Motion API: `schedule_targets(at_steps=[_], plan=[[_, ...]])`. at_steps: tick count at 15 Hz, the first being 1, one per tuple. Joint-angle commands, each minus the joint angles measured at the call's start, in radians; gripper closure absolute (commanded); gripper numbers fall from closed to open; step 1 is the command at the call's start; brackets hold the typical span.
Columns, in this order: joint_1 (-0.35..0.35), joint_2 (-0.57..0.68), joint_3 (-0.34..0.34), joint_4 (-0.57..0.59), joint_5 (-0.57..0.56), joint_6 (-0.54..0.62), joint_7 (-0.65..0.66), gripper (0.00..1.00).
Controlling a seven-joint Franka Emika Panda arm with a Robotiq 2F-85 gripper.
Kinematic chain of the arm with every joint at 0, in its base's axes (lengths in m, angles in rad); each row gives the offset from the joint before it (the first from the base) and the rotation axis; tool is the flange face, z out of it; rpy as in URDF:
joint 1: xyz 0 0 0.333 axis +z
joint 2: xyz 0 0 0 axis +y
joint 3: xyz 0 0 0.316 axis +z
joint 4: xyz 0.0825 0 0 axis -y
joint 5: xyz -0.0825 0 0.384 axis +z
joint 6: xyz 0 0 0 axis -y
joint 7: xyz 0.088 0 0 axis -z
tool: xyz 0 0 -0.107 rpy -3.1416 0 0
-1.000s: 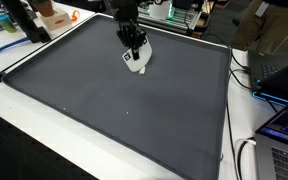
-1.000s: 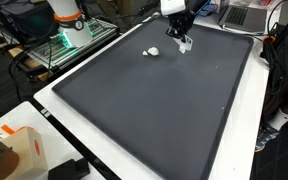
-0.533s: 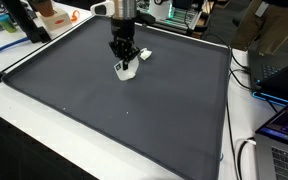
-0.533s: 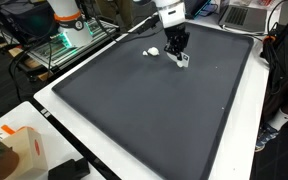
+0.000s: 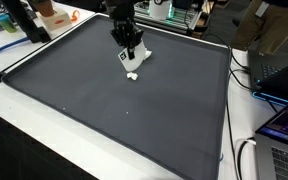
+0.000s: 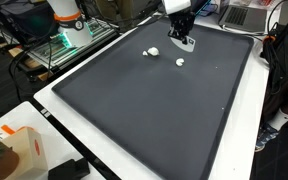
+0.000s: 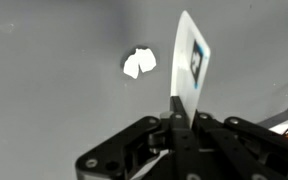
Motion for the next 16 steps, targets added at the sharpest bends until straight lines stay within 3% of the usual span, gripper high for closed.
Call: schedule_targets(at_steps=[1,4,6,8,9,11,15,16], plan=[[0.029,-0.006,-0.029,0.001,0.013,-0.006,-0.006,0.99],[0.018,-0.03,-0.007,-0.006,0.057,-0.062,-0.092,0.99],[-0.025,-0.084,0.022,-0.023,0.171,-0.148,-0.265,0.99],[-0.037,-0.152,-0.006,-0.045,0.263,-0.245,-0.396,0.99],[0.028,-0.065,-0.034,0.001,0.191,-0.167,-0.287,0.96],[0.018,-0.113,-0.053,-0.007,0.235,-0.226,-0.359,0.96],[0.016,-0.136,-0.057,-0.019,0.239,-0.238,-0.371,0.96],[0.021,-0.153,-0.07,-0.049,0.162,-0.184,-0.328,0.99]])
